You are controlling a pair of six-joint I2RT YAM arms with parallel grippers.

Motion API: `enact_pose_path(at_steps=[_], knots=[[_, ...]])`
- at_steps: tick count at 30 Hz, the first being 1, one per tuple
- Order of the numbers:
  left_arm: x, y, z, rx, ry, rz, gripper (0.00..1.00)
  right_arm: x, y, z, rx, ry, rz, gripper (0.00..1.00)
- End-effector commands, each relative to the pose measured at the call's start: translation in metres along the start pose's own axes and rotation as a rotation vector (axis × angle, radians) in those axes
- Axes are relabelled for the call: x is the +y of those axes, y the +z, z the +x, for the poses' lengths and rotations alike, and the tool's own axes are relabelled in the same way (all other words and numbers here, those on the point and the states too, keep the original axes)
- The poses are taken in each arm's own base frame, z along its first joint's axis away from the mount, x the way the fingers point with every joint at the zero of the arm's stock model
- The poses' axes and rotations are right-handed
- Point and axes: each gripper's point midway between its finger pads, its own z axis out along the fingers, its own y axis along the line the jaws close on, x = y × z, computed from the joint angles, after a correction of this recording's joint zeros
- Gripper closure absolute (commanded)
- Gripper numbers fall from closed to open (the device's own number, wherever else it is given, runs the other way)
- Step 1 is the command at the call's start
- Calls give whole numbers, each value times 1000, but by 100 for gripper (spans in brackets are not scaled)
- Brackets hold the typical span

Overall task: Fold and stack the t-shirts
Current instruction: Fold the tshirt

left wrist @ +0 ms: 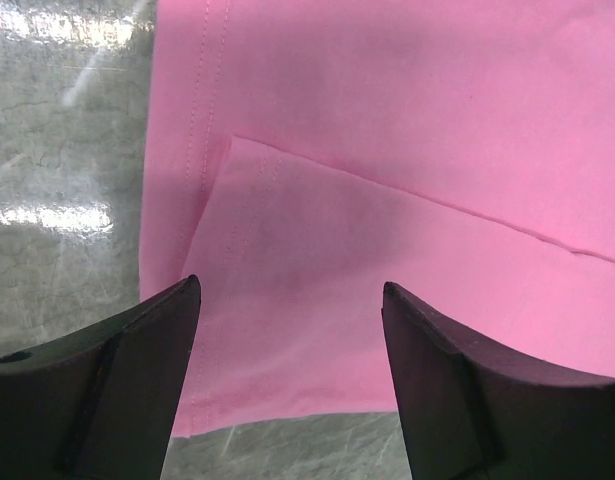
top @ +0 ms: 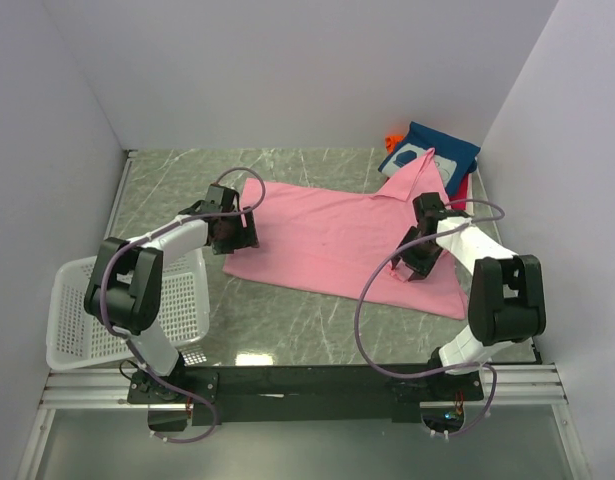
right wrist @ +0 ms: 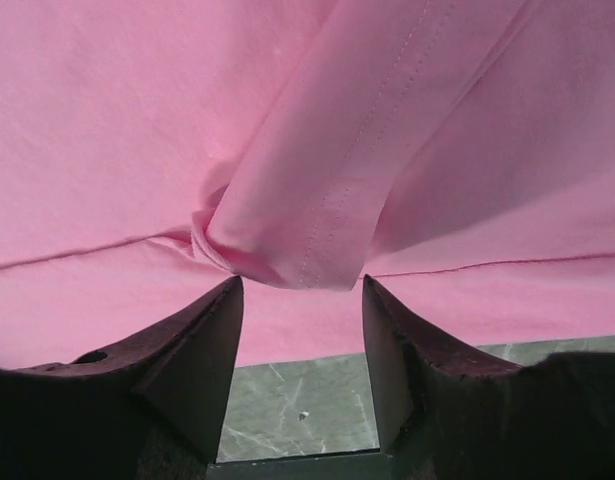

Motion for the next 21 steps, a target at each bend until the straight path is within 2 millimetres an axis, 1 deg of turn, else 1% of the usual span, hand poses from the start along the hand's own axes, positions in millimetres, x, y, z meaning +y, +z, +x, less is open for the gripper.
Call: enact_pose_path(at_steps=[1,5,6,8,11,14,17,19,20,21], knots=[[-11,-1,-15,-37,25,35,22,6,-1,-3,-14,7,24,43],[-9,-1,-15,-39,33,25,22,4,-1,-1,-19,13,31,45],[-8,0,-14,-34,36,22,22,4,0,0,-16,15,34,48],[-8,1,-14,-33,37,17,22,3,3,1,-12,23,37,51],[-7,1,-15,-35,39,14,23,1,8,3,-1,24,48,57],[-7,1,-15,-32,39,15,23,-4,11,2,-11,20,78,60],[-7,2,-15,-32,37,13,23,-6,14,2,-11,12,86,67],[-7,2,-14,-31,37,11,23,-7,16,1,-10,12,96,78],[-7,2,-15,-32,37,11,23,-8,17,1,-6,10,103,89],[-6,3,-14,-30,37,9,23,-9,17,0,-8,10,112,93]])
